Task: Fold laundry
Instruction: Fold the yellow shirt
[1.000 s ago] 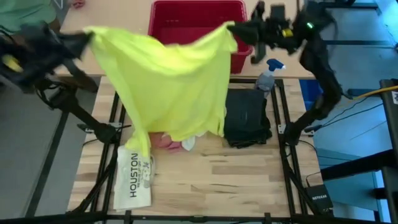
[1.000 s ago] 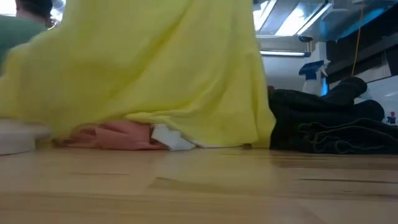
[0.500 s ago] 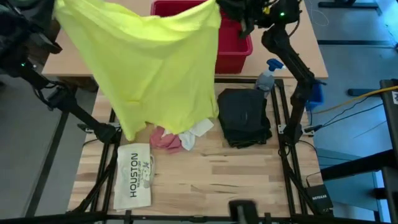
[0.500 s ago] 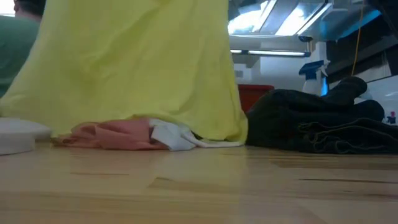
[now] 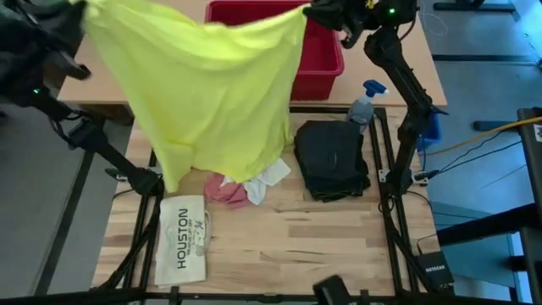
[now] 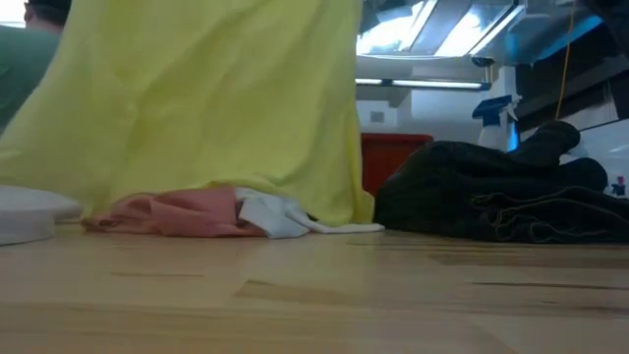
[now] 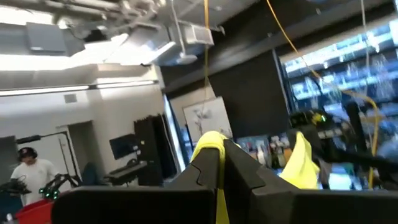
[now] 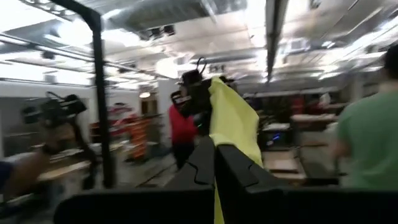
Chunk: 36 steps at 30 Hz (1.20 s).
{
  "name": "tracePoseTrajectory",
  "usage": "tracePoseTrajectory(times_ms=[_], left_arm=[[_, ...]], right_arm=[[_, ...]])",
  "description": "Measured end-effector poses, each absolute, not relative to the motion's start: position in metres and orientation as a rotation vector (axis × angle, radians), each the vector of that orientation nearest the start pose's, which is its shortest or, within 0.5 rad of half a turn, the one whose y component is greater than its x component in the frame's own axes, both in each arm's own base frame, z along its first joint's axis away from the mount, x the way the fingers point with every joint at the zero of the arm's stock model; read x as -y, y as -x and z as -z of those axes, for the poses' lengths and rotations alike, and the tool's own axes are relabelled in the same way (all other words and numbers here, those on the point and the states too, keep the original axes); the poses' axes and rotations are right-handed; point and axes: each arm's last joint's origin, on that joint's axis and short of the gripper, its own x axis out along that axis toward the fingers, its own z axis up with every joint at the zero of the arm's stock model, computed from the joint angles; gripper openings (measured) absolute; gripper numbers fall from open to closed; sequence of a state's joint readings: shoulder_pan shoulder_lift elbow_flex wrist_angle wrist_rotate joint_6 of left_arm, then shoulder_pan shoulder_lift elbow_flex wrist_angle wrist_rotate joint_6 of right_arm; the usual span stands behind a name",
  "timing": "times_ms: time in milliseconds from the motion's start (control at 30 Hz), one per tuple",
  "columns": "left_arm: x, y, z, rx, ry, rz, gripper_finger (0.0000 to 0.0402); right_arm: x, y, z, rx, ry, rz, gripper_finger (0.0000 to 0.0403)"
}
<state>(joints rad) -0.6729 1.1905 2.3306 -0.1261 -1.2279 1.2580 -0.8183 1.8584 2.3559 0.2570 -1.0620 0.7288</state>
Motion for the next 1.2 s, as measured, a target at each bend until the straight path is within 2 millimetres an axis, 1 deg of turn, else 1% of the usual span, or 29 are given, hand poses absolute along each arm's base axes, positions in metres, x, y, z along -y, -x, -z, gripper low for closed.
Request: tracePoseTrajectory(times_ms=[100,233,367,433,500,600,700,767,867,933,1000,1100,1200], left_arm=[[0.0,-0.043,-0.662,0.162,-0.371,-0.72,0.0],[0.019,-0.064,-0.66,0.144,-0.385,-0.687,0.0],[0.038,-0.084,-0.658,0.12,-0.423,-0.669,0.0],[0.046,-0.093,-0.656,0.106,-0.431,-0.667,0.0],[0.053,-0.1,-0.654,0.096,-0.426,-0.665,0.0],[0.061,-0.102,-0.653,0.092,-0.416,-0.627,0.0],[0.067,-0.1,-0.655,0.122,-0.363,-0.587,0.0],[0.076,-0.103,-0.655,0.142,-0.32,-0.557,0.0],[0.097,-0.114,-0.649,0.145,-0.222,-0.518,0.0],[0.114,-0.127,-0.642,0.108,-0.172,-0.533,0.0],[0.135,-0.136,-0.633,0.053,-0.138,-0.546,0.0],[0.167,-0.135,-0.622,-0.013,-0.065,-0.538,0.0],[0.193,-0.131,-0.615,0.009,0.038,-0.47,0.0]], right_arm=[[0.216,-0.247,-0.591,0.311,-0.125,-0.431,0.0],[0.194,-0.229,-0.605,0.27,-0.163,-0.502,0.0],[0.169,-0.22,-0.612,0.183,-0.248,-0.574,0.0],[0.153,-0.216,-0.614,0.139,-0.281,-0.604,0.0],[0.135,-0.212,-0.614,0.112,-0.285,-0.616,0.0],[0.115,-0.209,-0.609,0.091,-0.266,-0.567,0.0],[0.099,-0.218,-0.6,0.046,-0.269,-0.545,0.0],[0.087,-0.224,-0.594,0.01,-0.277,-0.569,0.0],[0.063,-0.227,-0.591,-0.019,-0.261,-0.619,0.0],[0.049,-0.222,-0.592,-0.032,-0.26,-0.642,0.0],[0.036,-0.216,-0.592,-0.052,-0.266,-0.663,0.0],[0.018,-0.208,-0.588,-0.106,-0.279,-0.665,0.0],[0.002,-0.199,-0.584,-0.163,-0.284,-0.639,0.0]])
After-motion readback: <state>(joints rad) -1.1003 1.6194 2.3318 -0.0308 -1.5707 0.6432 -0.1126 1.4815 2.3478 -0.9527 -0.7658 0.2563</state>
